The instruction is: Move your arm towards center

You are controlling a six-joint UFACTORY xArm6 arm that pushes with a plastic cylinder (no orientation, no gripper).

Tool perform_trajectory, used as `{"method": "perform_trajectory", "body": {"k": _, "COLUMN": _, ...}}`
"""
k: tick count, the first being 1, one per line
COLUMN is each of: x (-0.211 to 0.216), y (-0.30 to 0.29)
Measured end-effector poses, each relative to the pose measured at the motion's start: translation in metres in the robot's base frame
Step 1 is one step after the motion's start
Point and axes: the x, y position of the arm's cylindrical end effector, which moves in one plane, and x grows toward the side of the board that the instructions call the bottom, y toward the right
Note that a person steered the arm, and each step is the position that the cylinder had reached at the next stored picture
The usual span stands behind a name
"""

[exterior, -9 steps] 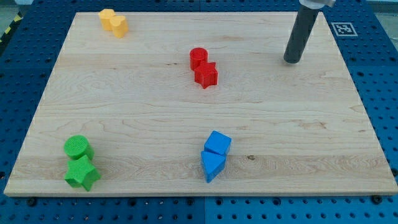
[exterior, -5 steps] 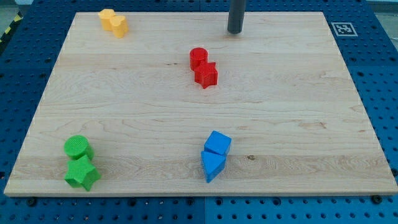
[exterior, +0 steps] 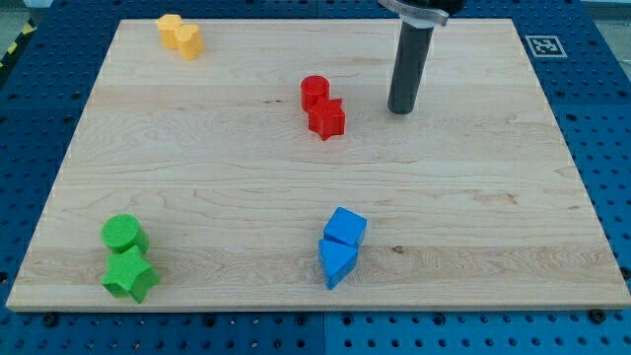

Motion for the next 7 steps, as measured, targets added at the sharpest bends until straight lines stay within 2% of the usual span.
{"method": "perform_trajectory", "body": {"k": 2, "x": 0.003, "y": -0.014}}
{"method": "perform_trajectory", "body": {"k": 3, "x": 0.036, "y": -0.014}}
{"method": "perform_trajectory", "body": {"k": 4, "x": 0.065, "y": -0.039}}
{"method": "perform_trajectory", "body": {"k": 5, "x": 0.069, "y": -0.113}}
{"method": "perform_trajectory", "body": {"k": 6, "x": 0.053, "y": -0.176}}
{"method": "perform_trajectory", "body": {"k": 7, "x": 0.034, "y": -0.175}}
